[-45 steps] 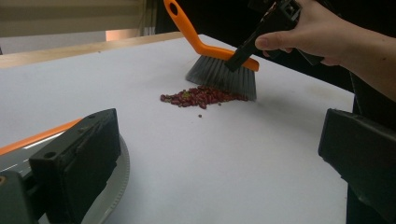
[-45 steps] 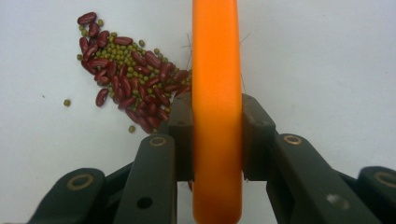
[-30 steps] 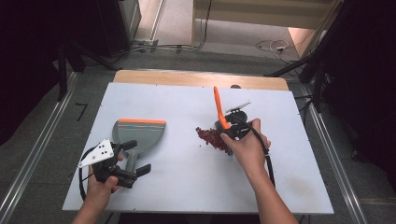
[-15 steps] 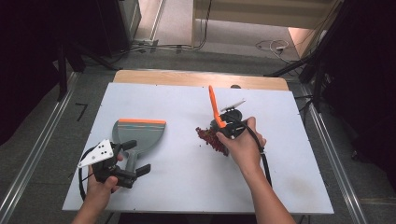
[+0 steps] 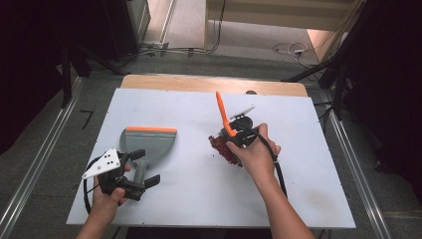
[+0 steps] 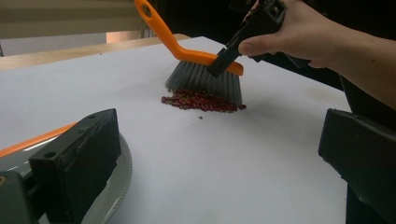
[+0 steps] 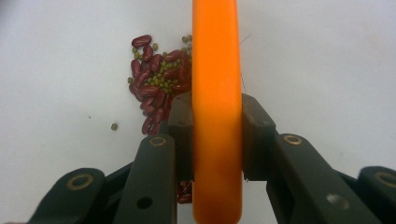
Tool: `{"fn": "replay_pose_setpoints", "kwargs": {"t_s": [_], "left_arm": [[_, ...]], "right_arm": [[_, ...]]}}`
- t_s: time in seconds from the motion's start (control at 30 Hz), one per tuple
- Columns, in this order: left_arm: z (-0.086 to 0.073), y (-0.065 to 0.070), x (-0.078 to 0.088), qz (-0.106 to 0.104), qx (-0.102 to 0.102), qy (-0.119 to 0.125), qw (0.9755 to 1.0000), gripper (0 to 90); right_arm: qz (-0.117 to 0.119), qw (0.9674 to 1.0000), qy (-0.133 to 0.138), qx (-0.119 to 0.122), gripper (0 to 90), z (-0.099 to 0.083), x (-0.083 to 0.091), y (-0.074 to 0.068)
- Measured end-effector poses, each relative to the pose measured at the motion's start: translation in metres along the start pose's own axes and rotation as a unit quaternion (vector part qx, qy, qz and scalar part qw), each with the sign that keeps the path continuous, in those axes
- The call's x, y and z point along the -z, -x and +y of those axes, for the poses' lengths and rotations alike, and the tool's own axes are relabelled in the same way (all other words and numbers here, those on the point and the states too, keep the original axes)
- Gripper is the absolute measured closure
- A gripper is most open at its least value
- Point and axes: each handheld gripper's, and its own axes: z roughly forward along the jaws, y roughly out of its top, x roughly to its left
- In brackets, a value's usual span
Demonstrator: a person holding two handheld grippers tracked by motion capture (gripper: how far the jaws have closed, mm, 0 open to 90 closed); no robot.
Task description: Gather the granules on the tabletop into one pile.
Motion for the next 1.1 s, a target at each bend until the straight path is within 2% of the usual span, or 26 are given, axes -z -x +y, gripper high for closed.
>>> {"fn": "replay_pose_setpoints", "kwargs": {"t_s": [0.07,0.17,0.43,0.6,0.8,1.1], "left_arm": [[0.0,0.0,0.0,0.001,0.0,-0.001,1.0,0.0],[0.0,0.0,0.0,0.001,0.0,-0.002,1.0,0.0],[0.0,0.0,-0.001,0.001,0.0,-0.001,1.0,0.0],[0.0,0.001,-0.001,0.002,-0.001,-0.002,1.0,0.0],[0.0,0.001,-0.001,0.001,-0.001,-0.002,1.0,0.0],[0.0,0.001,-0.001,0.0,-0.001,-0.001,1.0,0.0]], "right_arm": [[0.005,1.0,0.006,-0.002,68.5,-0.001,0.003,0.002],[-0.002,0.9999,0.013,-0.006,68.5,-0.003,0.01,0.006],[-0.032,0.9991,0.006,-0.026,68.5,-0.021,0.014,0.019],[-0.022,0.999,0.008,-0.037,68.6,-0.029,0.01,0.012],[-0.019,0.9988,0.014,-0.044,68.6,-0.024,0.007,0.002],[-0.01,0.999,0.018,-0.039,68.6,-0.017,0.004,-0.005]]}}
